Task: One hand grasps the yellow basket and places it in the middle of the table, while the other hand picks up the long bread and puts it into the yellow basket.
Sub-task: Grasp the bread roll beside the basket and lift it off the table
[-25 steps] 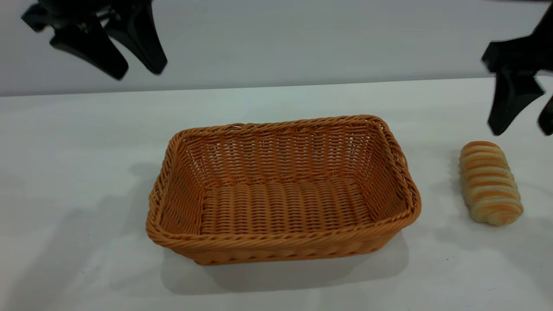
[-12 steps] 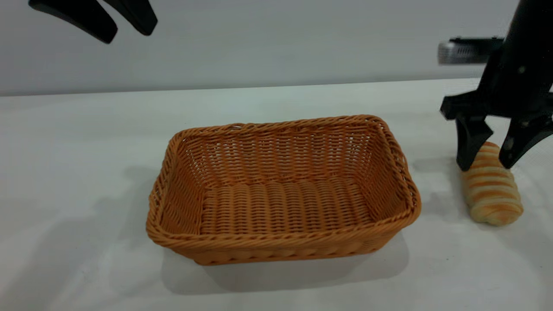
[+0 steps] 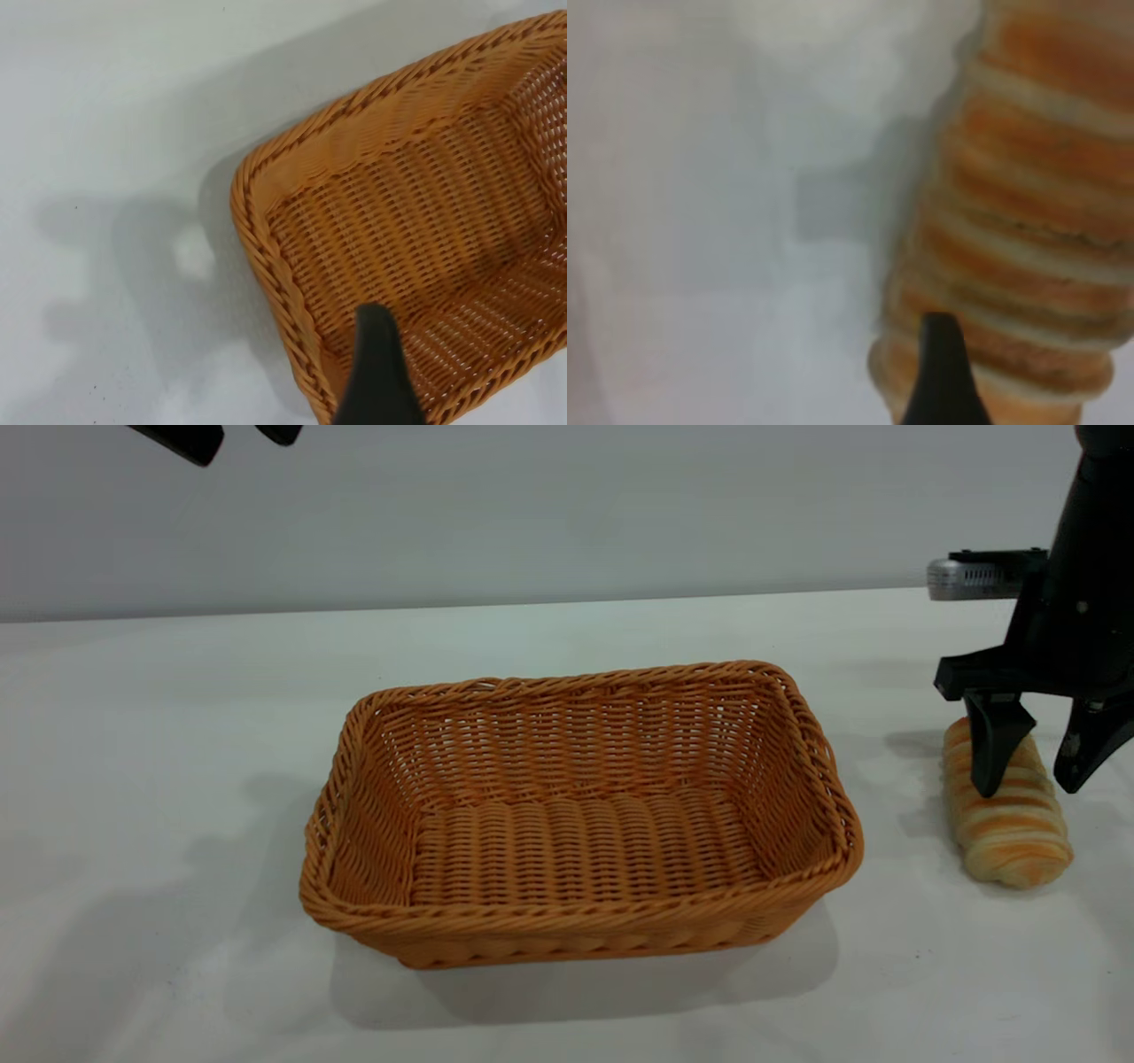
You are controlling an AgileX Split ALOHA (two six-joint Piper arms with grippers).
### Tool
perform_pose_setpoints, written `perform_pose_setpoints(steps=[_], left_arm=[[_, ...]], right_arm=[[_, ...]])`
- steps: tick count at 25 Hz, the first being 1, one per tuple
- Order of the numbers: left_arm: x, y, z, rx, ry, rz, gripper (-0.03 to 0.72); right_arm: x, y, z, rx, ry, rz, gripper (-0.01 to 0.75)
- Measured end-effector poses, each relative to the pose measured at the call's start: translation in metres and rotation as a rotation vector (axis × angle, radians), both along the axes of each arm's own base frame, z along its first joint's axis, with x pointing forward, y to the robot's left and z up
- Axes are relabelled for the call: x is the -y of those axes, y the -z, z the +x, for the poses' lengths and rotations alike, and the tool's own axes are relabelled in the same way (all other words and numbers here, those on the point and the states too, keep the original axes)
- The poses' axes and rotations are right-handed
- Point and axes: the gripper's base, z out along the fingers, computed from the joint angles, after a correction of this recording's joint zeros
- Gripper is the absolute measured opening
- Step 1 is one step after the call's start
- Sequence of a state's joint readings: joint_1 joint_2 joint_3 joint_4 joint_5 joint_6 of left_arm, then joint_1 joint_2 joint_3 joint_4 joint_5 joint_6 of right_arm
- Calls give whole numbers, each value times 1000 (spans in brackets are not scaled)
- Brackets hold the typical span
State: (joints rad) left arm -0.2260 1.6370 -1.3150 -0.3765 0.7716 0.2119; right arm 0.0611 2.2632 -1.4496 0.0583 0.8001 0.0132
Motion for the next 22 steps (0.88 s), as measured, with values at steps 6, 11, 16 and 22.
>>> perform_pose_setpoints(steps=[6, 11, 16, 22], left_arm=[[0, 0, 0, 0, 0, -1, 585], [0, 0, 0, 0, 0, -2, 585], [0, 0, 0, -2, 0, -3, 585], [0, 0, 0, -2, 0, -3, 585]], right_arm=[[4, 7, 2, 13, 12, 2, 593], [3, 20, 4, -4, 27, 17, 593], [3, 28, 4, -19, 31, 19, 567], [3, 30, 4, -22, 31, 20, 331]])
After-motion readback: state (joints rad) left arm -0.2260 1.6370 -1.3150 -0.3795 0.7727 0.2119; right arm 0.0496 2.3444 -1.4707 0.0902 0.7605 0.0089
